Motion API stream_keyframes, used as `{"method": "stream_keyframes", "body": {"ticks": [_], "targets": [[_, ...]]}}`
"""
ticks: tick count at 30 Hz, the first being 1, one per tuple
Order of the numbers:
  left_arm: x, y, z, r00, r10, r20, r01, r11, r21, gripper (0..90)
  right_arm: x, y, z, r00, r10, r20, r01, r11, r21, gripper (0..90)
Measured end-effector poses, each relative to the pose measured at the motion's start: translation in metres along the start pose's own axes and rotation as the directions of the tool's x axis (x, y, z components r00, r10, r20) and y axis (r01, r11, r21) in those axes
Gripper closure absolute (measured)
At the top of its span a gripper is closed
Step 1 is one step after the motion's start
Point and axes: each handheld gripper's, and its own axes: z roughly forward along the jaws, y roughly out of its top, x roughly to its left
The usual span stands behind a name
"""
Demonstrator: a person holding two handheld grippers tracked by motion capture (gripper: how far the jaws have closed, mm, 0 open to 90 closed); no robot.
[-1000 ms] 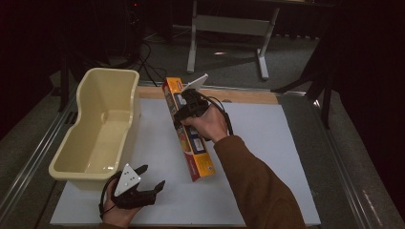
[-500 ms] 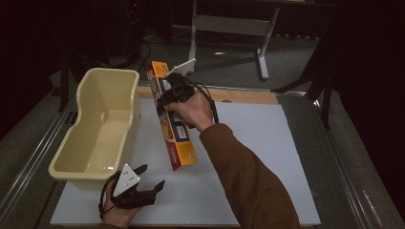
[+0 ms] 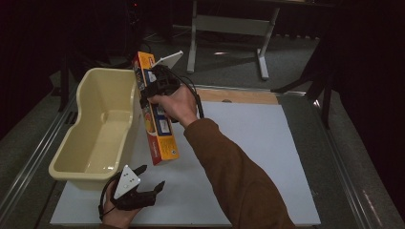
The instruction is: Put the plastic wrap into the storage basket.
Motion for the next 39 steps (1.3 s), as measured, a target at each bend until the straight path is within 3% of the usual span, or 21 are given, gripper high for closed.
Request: {"method": "stream_keyframes", "body": {"ticks": [5, 15, 19, 22, 28, 37, 39], "targets": [[0.0, 0.0, 0.001, 1.0, 0.001, 0.005, -0.001, 1.0, -0.003, 20.8, 0.005, 0.006, 0.003, 0.9982, 0.037, -0.048, -0.038, 0.9989, -0.026, 40.3], [-0.002, 0.001, 0.002, 0.9999, 0.003, 0.011, -0.003, 0.9999, -0.01, 20.7, 0.01, 0.011, 0.017, 0.9826, 0.115, -0.145, -0.125, 0.9902, -0.062, 40.3], [-0.001, 0.001, 0.002, 0.9999, 0.002, 0.013, -0.002, 0.9999, -0.013, 20.7, 0.014, 0.012, 0.022, 0.9681, 0.146, -0.203, -0.163, 0.9844, -0.067, 40.3], [-0.002, 0.001, 0.002, 0.9999, 0.002, 0.014, -0.002, 0.9999, -0.013, 20.7, 0.016, 0.011, 0.023, 0.9656, 0.148, -0.214, -0.166, 0.9836, -0.07, 40.3], [-0.003, 0.0, 0.002, 0.9999, 0.005, 0.013, -0.005, 0.9999, -0.01, 20.7, 0.016, 0.011, 0.029, 0.9471, 0.151, -0.283, -0.183, 0.9792, -0.089, 40.3], [-0.002, 0.0, 0.001, 0.9999, 0.005, 0.013, -0.005, 0.9999, -0.013, 20.6, 0.019, 0.006, 0.038, 0.8968, 0.154, -0.415, -0.226, 0.9655, -0.13, 40.3], [-0.002, 0.0, 0.001, 0.9999, 0.002, 0.014, -0.002, 0.9999, -0.014, 20.7, 0.019, 0.004, 0.043, 0.87, 0.174, -0.461, -0.258, 0.9579, -0.126, 40.3]]}}
